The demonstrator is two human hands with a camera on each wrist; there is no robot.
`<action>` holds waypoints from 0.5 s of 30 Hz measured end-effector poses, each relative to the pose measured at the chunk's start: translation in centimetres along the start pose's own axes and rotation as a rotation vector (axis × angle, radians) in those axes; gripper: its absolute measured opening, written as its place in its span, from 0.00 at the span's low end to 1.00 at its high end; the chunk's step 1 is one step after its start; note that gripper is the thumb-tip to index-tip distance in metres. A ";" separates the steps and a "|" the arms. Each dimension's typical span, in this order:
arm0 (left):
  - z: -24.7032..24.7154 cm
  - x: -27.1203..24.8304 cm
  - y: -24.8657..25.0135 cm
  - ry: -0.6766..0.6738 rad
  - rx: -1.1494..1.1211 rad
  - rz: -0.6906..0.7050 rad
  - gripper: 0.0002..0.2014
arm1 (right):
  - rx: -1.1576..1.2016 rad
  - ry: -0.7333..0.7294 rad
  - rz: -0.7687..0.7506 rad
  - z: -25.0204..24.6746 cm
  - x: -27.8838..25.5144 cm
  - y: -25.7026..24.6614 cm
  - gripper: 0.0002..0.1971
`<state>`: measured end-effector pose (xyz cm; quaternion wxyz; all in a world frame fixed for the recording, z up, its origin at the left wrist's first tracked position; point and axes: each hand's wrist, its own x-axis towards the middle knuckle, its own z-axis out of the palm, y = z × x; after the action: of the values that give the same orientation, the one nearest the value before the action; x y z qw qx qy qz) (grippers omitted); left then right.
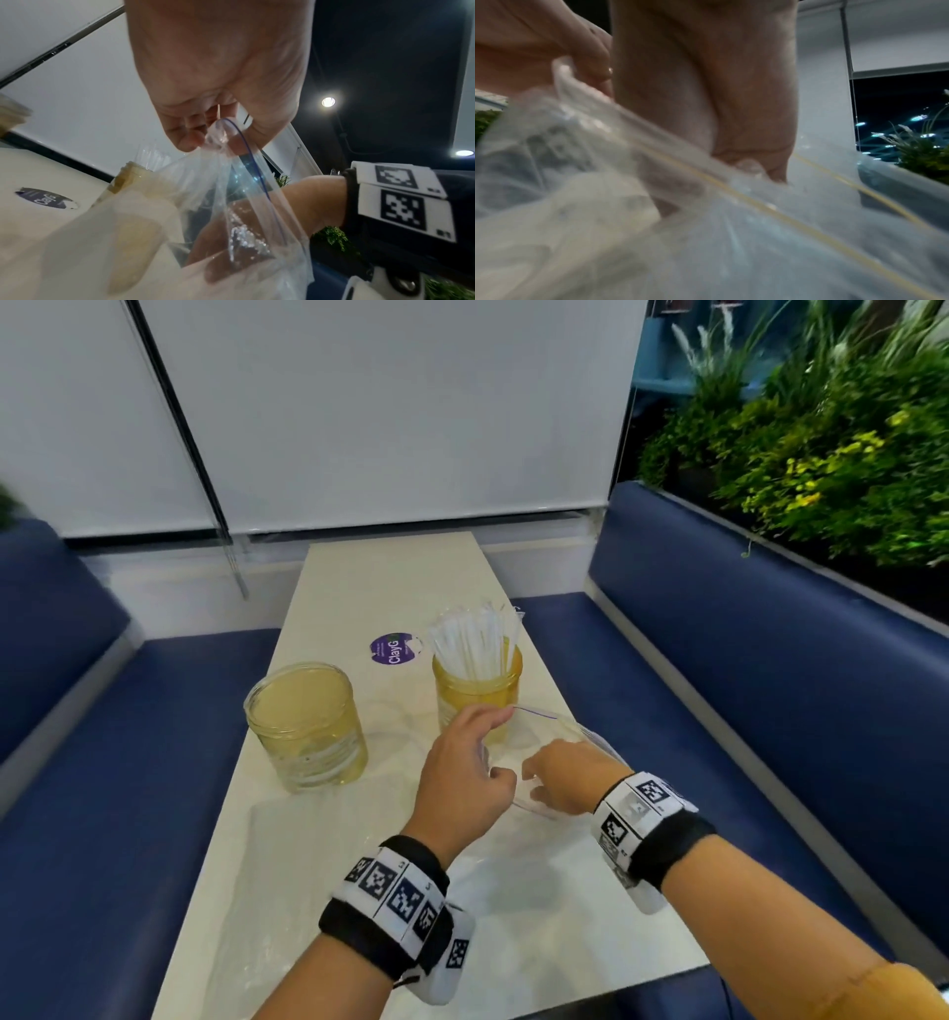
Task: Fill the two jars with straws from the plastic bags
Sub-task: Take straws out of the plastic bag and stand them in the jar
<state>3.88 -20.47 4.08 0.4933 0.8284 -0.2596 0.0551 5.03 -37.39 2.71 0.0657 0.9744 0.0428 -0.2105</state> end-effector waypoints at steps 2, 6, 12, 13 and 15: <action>-0.3 -0.3 -0.2 0.006 0.014 0.005 0.33 | 0.002 0.037 -0.038 -0.1 -0.1 0.2 0.18; -0.8 -0.4 -0.4 0.017 0.015 0.014 0.34 | -0.037 0.121 -0.093 0.1 -0.6 0.2 0.17; -0.5 -0.7 -0.6 -0.021 -0.014 0.030 0.35 | -0.082 0.128 -0.086 -0.6 -1.7 -0.2 0.17; -0.3 -0.7 -0.7 -0.026 -0.018 0.032 0.35 | -0.100 0.144 -0.082 -1.1 -1.9 -0.4 0.17; 0.0 -0.8 -1.0 -0.034 -0.023 0.027 0.35 | -0.121 0.161 -0.069 -2.6 -2.5 -0.8 0.18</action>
<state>3.65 -19.80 2.96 0.4976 0.8198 -0.2797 0.0449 3.72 -36.32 6.04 0.1133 0.9804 0.0940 -0.1308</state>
